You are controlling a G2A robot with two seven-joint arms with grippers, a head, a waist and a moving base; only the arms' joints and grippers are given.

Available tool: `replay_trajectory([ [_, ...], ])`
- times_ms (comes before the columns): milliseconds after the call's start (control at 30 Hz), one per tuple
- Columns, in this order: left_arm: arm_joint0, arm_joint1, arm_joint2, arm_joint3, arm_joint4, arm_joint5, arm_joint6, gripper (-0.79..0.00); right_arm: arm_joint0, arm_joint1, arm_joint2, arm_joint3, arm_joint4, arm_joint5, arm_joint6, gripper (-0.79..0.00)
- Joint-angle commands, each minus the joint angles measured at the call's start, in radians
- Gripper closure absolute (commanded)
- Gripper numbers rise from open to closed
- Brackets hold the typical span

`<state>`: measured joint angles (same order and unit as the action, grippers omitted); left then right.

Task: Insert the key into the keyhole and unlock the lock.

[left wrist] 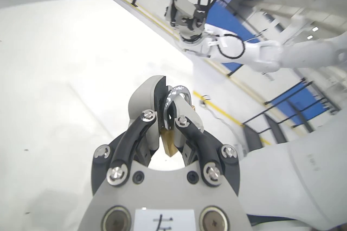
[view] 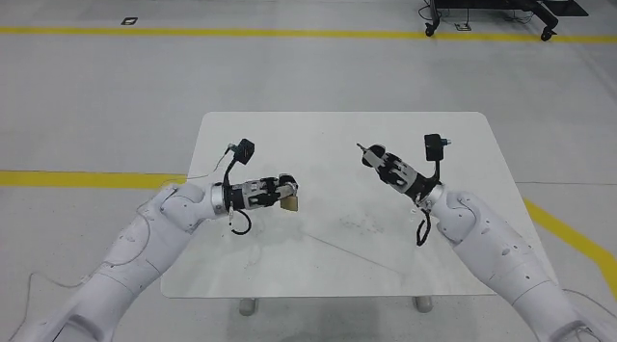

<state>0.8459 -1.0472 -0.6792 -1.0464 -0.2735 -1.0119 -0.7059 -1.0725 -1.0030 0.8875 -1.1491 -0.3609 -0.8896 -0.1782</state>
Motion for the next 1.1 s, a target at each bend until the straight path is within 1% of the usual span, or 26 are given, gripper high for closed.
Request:
replay_trajectory([
  [0,-0.056,-0.026,0.058,0.068,-0.341,0.066,-0.169,0.0,0.017,-0.014,-0.009,0.022,0.022,0.021,-0.014,0.0],
  [33,-0.082,-0.036,0.079,0.088,-0.382,0.107,-0.209,0.0,0.019,-0.016,-0.007,0.029,0.031,0.013,-0.022,0.0],
  [67,-0.097,-0.041,0.092,0.093,-0.383,0.122,-0.225,0.0,0.019,-0.016,-0.007,0.029,0.031,0.013,-0.022,0.0],
  [300,-0.097,-0.041,0.092,0.093,-0.383,0.122,-0.225,0.0,0.019,-0.016,-0.007,0.029,0.031,0.013,-0.022,0.0],
  [333,-0.086,-0.042,0.098,0.079,-0.388,0.146,-0.226,0.0,0.019,-0.016,-0.007,0.029,0.031,0.013,-0.022,0.0],
  [367,-0.069,-0.045,0.102,0.048,-0.436,0.196,-0.235,0.0,0.019,-0.016,-0.007,0.029,0.031,0.013,-0.022,0.0],
  [400,-0.062,-0.047,0.102,0.036,-0.476,0.243,-0.254,0.0,0.019,-0.016,-0.007,0.029,0.031,0.013,-0.022,0.0],
  [467,-0.059,-0.056,0.103,0.035,-0.585,0.413,-0.292,0.0,0.014,-0.023,-0.024,0.018,0.077,0.004,0.018,0.0],
  [500,-0.064,-0.061,0.104,0.041,-0.628,0.489,-0.311,0.0,0.023,-0.029,-0.03,0.032,0.114,0.051,0.038,0.0],
  [533,-0.065,-0.07,0.106,0.052,-0.703,0.615,-0.311,0.0,0.032,-0.038,-0.042,0.032,0.137,0.09,0.057,0.0],
  [567,-0.092,-0.077,0.102,0.056,-0.703,0.654,-0.308,0.0,0.037,-0.046,-0.055,0.031,0.161,0.093,0.074,0.0],
  [600,-0.081,-0.088,0.087,0.046,-0.81,0.682,-0.306,0.0,0.039,-0.052,-0.062,0.039,0.189,0.078,0.081,0.0],
  [633,-0.07,-0.099,0.087,0.066,-0.915,0.806,-0.316,0.0,0.041,-0.057,-0.064,0.055,0.208,0.068,0.084,0.0],
  [667,-0.104,-0.106,0.091,0.093,-0.897,0.869,-0.294,0.0,0.042,-0.062,-0.065,0.067,0.225,0.058,0.081,0.0],
  [700,-0.116,-0.115,0.096,0.115,-0.906,0.924,-0.259,0.0,0.041,-0.067,-0.065,0.076,0.239,0.044,0.077,0.0],
  [733,-0.126,-0.125,0.109,0.133,-0.918,1.015,-0.232,0.0,0.04,-0.07,-0.063,0.086,0.246,0.032,0.073,0.0],
  [833,-0.169,-0.154,0.138,0.181,-0.89,1.137,-0.163,0.0,0.031,-0.075,-0.048,0.1,0.24,0.022,0.053,0.0],
  [867,-0.181,-0.163,0.143,0.189,-0.881,1.138,-0.15,0.0,0.027,-0.076,-0.044,0.1,0.235,0.032,0.054,0.0],
  [900,-0.185,-0.172,0.144,0.198,-0.873,1.114,-0.146,0.0,0.025,-0.076,-0.041,0.096,0.23,0.041,0.057,0.0],
  [1067,-0.186,-0.175,0.145,0.202,-0.868,1.105,-0.146,0.0,0.025,-0.076,-0.041,0.096,0.23,0.041,0.057,0.0],
])
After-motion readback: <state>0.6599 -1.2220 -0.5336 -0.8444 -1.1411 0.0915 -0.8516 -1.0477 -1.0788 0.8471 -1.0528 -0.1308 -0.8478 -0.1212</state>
